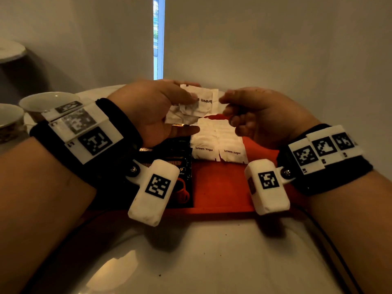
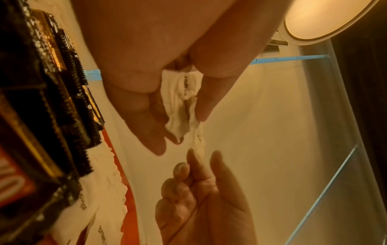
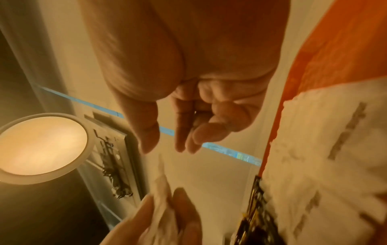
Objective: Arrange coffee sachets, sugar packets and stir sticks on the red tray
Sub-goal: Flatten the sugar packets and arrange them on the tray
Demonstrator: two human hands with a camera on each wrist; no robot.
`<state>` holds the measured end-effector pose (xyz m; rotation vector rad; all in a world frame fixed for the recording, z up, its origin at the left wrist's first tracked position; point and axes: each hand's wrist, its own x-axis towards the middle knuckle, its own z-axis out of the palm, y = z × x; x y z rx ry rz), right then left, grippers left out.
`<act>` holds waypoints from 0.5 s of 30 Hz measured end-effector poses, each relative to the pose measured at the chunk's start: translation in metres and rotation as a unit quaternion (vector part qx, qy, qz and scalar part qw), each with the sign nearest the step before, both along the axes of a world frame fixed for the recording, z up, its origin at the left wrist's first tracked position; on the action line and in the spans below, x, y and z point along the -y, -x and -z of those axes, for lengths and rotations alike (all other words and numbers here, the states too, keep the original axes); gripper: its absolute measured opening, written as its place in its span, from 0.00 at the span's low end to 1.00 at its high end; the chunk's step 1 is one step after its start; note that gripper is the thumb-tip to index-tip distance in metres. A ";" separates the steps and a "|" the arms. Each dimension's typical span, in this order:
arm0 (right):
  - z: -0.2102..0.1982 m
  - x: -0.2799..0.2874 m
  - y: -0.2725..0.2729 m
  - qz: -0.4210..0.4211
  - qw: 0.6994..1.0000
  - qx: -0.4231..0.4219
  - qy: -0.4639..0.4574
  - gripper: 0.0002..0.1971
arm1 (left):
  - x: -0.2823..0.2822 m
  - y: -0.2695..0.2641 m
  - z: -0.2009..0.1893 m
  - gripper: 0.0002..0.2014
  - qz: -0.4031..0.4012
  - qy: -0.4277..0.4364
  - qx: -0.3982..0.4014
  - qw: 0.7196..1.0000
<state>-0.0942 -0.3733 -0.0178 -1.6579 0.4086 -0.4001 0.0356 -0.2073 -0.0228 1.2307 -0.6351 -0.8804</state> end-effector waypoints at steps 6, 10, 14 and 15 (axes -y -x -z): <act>0.002 -0.024 -0.007 -0.054 0.998 -0.003 0.030 0.10 | 0.000 0.002 -0.001 0.05 -0.002 0.022 0.029 0.999; 0.006 -0.028 -0.009 -0.021 0.999 -0.006 0.042 0.02 | 0.000 -0.001 0.001 0.08 -0.018 0.030 0.021 0.999; 0.006 -0.028 -0.010 -0.015 1.000 0.011 0.022 0.02 | 0.000 0.000 0.000 0.06 -0.032 0.040 0.009 0.999; 0.005 -0.028 -0.010 -0.014 1.000 0.020 0.013 0.03 | 0.000 0.000 0.000 0.06 -0.035 0.044 0.003 0.998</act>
